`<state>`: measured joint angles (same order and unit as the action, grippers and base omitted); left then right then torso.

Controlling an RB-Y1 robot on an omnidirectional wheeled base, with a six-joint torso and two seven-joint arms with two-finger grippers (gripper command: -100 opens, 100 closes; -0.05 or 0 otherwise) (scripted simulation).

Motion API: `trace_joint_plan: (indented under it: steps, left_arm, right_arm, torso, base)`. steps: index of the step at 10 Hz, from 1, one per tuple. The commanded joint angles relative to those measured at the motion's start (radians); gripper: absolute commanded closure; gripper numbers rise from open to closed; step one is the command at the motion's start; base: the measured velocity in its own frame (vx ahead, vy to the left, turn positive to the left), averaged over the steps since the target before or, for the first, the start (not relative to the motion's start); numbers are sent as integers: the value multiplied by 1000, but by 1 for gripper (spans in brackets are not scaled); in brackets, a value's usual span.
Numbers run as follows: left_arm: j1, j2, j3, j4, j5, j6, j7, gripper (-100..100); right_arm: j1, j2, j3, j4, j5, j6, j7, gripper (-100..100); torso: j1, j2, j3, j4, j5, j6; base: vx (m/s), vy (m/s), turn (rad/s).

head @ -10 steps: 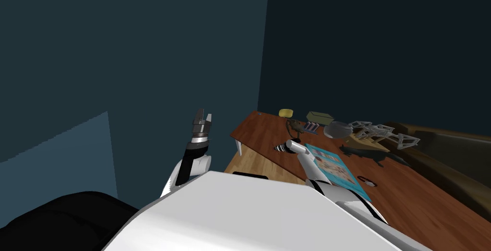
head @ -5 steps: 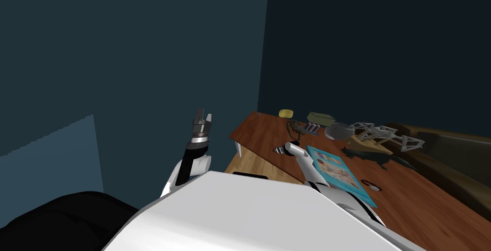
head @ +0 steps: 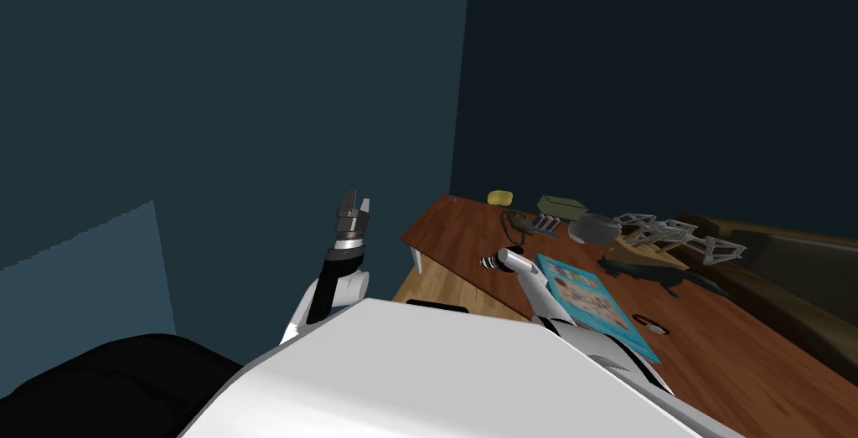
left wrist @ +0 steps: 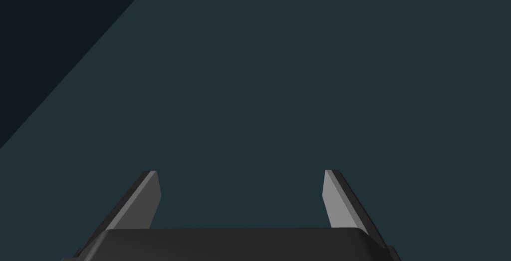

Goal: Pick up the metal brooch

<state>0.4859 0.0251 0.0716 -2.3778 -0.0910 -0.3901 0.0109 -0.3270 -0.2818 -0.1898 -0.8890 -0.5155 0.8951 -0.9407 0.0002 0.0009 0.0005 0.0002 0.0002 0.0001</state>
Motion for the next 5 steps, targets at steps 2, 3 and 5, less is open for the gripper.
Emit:
trace_joint_plan:
  steps: [2,3,5]
  left_arm:
    - [0,0,0,0,0,0,0,0]
    - [0,0,0,0,0,0,0,0]
    - [0,0,0,0,0,0,0,0]
  right_arm:
    - [-12,-16,2,-16,-4,29,-15,100]
    - [-16,-23,4,-26,-5,43,-22,100]
    - [-7,-17,3,-30,-3,34,-19,0]
  torso:
    - [0,0,0,0,0,0]
    - [0,2,1,1,0,0]
    - [0,4,2,1,0,0]
  base:
    - [-24,0,8]
    - [-91,-5,14]
    - [-25,-2,-1]
